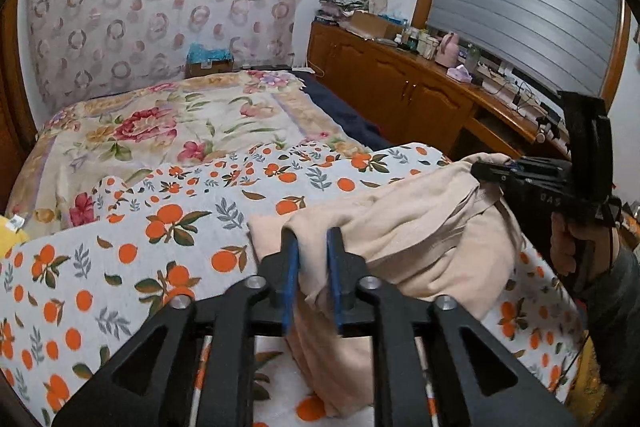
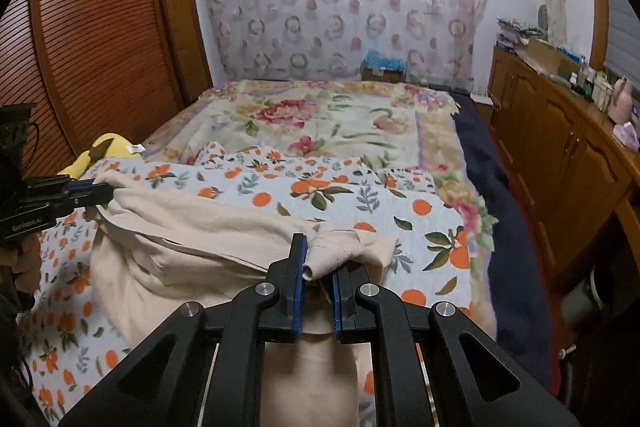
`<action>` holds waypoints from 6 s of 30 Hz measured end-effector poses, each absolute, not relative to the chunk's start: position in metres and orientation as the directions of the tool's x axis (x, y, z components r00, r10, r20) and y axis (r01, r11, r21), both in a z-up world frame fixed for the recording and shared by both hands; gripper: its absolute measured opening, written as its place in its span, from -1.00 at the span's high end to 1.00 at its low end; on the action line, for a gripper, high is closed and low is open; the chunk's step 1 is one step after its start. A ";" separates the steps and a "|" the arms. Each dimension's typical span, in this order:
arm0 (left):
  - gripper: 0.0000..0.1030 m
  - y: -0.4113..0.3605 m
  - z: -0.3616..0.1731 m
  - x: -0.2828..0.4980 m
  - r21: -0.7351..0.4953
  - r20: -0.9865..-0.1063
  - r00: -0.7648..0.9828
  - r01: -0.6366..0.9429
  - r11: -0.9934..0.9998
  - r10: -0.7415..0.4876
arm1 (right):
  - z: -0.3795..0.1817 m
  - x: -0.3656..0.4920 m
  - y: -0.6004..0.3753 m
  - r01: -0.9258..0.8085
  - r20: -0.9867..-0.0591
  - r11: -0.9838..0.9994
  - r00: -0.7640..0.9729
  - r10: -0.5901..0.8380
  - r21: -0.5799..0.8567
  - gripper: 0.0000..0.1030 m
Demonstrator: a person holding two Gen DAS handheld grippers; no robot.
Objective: Fold small clothes
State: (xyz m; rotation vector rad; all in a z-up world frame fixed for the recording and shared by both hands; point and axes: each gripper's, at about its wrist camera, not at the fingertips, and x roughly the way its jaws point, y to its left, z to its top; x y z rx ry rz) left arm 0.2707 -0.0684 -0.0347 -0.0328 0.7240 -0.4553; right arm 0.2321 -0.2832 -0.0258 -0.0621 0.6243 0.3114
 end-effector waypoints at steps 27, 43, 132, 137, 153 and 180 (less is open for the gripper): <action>-0.55 -0.061 -0.072 0.329 -0.097 -0.713 0.640 0.317 0.944 -0.288 | -0.023 0.268 -0.295 -0.358 -0.613 0.932 0.723 0.318 0.061 0.74; -0.55 -0.052 -0.073 0.327 -0.131 -0.709 0.639 0.294 0.947 -0.297 | -0.022 0.240 -0.303 -0.205 -0.604 0.976 0.771 0.204 0.069 -0.14; -0.88 0.212 -0.056 0.111 -0.195 -0.539 0.835 -0.250 0.949 0.109 | 0.010 0.388 0.006 -0.745 -0.621 0.662 0.558 0.551 -0.081 -0.07; -1.00 0.192 -0.043 0.105 -0.165 -0.532 0.843 -0.194 0.967 0.078 | 0.016 0.351 -0.017 -0.723 -0.599 0.688 0.578 0.554 -0.061 -0.07; -1.00 0.104 -0.015 0.085 -0.088 -0.506 0.863 -0.060 0.994 0.007 | 0.032 0.206 -0.116 -0.591 -0.518 0.806 0.695 0.498 -0.019 -0.21; -1.00 0.002 0.054 0.059 -0.059 -0.415 0.906 0.062 0.996 -0.081 | 0.064 0.033 -0.175 -0.303 -0.325 0.953 0.902 0.284 -0.007 -0.46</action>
